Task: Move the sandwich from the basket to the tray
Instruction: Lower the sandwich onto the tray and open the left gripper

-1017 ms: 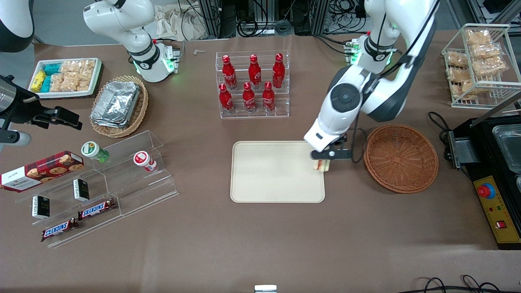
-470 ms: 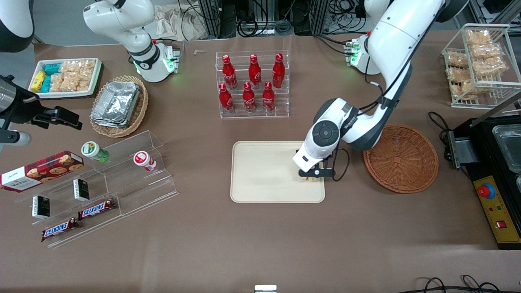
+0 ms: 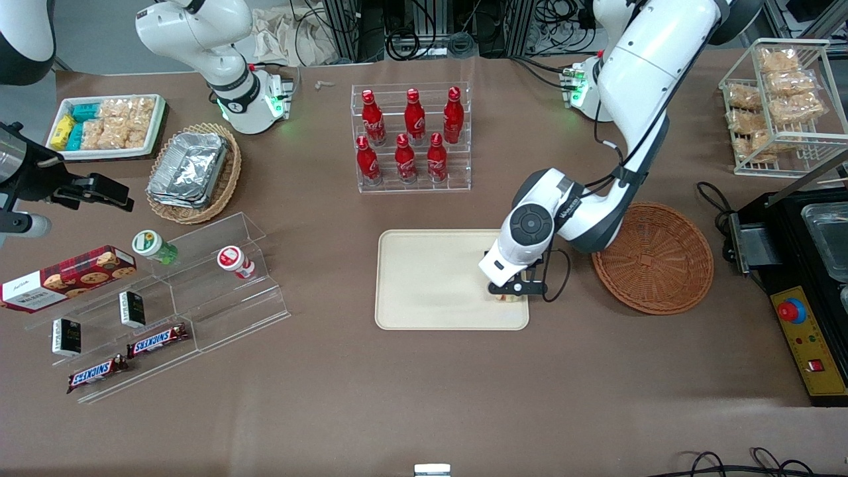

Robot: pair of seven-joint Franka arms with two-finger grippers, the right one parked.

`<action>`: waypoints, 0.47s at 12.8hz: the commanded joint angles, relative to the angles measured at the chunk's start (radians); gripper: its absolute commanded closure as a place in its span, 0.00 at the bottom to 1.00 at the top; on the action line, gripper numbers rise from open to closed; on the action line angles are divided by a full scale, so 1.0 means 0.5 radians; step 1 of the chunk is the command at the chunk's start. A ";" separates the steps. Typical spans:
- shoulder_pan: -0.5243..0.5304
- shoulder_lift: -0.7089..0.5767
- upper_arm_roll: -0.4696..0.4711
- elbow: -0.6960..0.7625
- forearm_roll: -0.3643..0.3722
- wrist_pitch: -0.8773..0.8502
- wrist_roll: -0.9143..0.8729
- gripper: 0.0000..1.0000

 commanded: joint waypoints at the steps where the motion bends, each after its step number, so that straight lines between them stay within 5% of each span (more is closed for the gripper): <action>1: -0.005 0.071 0.006 0.083 0.052 0.015 -0.016 0.09; 2: -0.005 0.075 0.006 0.096 0.052 0.015 -0.015 0.01; 6: -0.005 0.081 0.006 0.102 0.052 0.012 -0.015 0.00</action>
